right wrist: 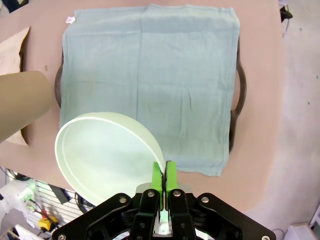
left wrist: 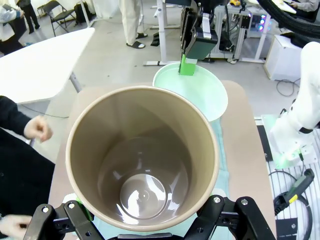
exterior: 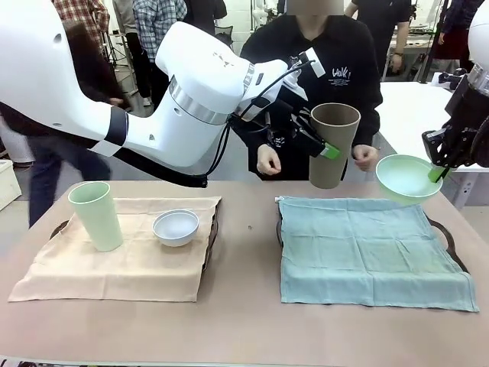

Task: Set up a tray with a mat and arrange the tableware.
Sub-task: Place the Picnic Bowl and Reusable plastic cup back onto the Handle tray in front of the human's position.

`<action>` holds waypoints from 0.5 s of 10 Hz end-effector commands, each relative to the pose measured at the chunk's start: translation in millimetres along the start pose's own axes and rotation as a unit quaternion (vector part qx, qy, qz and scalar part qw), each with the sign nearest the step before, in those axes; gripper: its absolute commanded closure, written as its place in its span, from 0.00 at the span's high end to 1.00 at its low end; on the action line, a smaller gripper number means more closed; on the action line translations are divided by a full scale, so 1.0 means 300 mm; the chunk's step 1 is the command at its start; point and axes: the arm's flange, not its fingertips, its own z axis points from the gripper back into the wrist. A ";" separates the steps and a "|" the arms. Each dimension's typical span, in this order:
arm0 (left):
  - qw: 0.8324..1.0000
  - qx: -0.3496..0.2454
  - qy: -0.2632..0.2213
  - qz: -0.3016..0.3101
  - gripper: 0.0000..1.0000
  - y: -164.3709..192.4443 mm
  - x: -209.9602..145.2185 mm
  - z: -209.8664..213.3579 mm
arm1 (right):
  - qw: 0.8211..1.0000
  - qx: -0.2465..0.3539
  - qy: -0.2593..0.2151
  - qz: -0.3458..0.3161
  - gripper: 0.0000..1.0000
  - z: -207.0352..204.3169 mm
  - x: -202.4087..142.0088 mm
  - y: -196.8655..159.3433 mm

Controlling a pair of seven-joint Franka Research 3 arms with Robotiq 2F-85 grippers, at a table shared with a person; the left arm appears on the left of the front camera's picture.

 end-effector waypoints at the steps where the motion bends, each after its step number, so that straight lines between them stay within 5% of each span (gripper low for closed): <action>1: 1.000 -0.001 -0.003 -0.006 0.00 -0.001 0.001 0.008 | 1.000 0.006 -0.006 -0.002 0.00 0.002 0.005 0.004; 2: 1.000 -0.001 -0.003 -0.006 0.00 -0.001 0.001 0.008 | 1.000 0.006 -0.006 -0.002 0.00 0.002 0.005 0.004; 3: 1.000 0.000 0.000 0.000 0.89 0.000 0.000 0.000 | 1.000 0.000 0.000 0.000 0.04 0.000 0.000 0.000; 5: 0.999 -0.032 0.011 0.026 0.89 0.068 -0.152 -0.163 | 0.999 -0.006 0.036 -0.003 0.04 -0.154 0.086 -0.043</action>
